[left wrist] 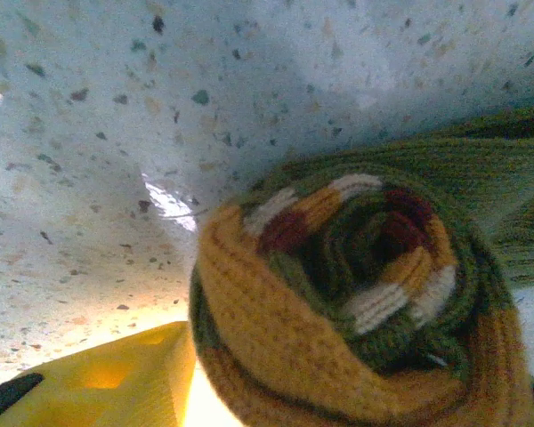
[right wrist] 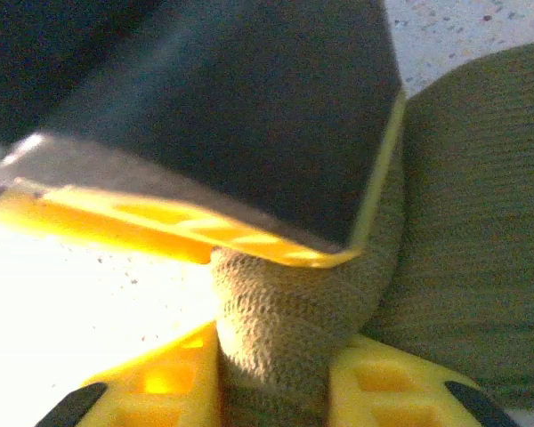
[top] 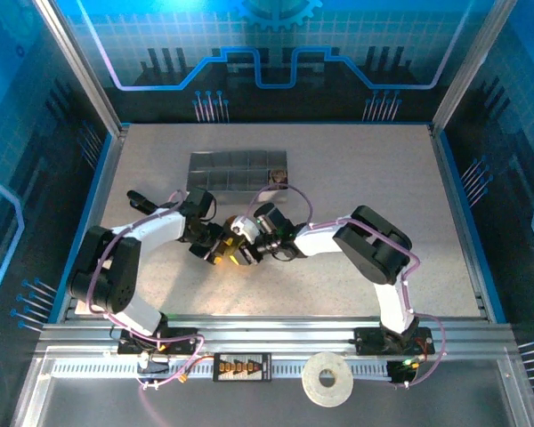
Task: Roll the socks
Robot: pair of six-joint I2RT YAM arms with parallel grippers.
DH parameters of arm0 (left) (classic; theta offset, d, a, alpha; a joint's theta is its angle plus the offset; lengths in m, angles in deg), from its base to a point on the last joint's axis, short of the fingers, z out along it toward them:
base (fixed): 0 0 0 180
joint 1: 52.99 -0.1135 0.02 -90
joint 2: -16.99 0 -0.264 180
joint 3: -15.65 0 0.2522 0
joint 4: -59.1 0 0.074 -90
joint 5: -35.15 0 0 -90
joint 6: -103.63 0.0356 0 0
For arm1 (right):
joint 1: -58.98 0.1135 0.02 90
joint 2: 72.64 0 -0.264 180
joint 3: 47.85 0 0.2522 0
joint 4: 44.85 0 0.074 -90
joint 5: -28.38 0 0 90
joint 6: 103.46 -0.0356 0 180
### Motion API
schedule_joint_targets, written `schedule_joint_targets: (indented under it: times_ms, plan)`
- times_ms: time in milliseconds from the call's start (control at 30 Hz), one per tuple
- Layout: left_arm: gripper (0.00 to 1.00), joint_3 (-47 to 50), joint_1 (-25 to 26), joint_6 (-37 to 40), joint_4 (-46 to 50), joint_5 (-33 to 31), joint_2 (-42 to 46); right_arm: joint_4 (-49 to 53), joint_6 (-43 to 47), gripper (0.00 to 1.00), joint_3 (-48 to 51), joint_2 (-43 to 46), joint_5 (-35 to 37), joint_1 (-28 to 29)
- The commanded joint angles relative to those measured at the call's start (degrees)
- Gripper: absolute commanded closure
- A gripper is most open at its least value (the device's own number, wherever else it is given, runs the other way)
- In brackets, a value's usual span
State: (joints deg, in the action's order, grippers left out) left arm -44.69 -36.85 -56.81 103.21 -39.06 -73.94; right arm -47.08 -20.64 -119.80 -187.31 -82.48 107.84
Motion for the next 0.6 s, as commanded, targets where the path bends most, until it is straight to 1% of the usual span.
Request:
schedule_joint_targets:
  times_ms: [0,67,133,267,400,500,567]
  plan:
    - [0.51,4.9,0.7,-1.5,12.9,-8.1,-6.4,13.1,9.2,0.63,6.6,2.3,11.7,2.8]
    - [0.51,4.3,0.7,-1.2,13.5,-8.4,-6.7,7.9,13.7,0.57,10.2,7.4,15.6,4.0]
    - [0.51,3.8,0.7,-0.9,13.6,-8.3,-7.1,4.0,17.0,0.54,12.3,11.4,18.3,4.6]
    - [0.51,1.7,0.7,-0.2,13.9,-8.0,-8.5,3.9,22.3,0.53,11.6,15.9,21.4,5.6]
    - [0.51,-0.7,0.6,0.7,15.3,-8.0,-10.2,4.3,25.2,0.51,9.7,16.3,23.2,7.5]
    - [0.52,-1.6,0.6,1.0,15.8,-7.8,-10.8,4.0,25.6,0.51,8.1,13.9,24.6,9.1]
    - [0.52,-1.8,0.6,1.1,16.0,-7.8,-11.1,4.0,25.4,0.51,5.1,11.8,26.0,9.8]
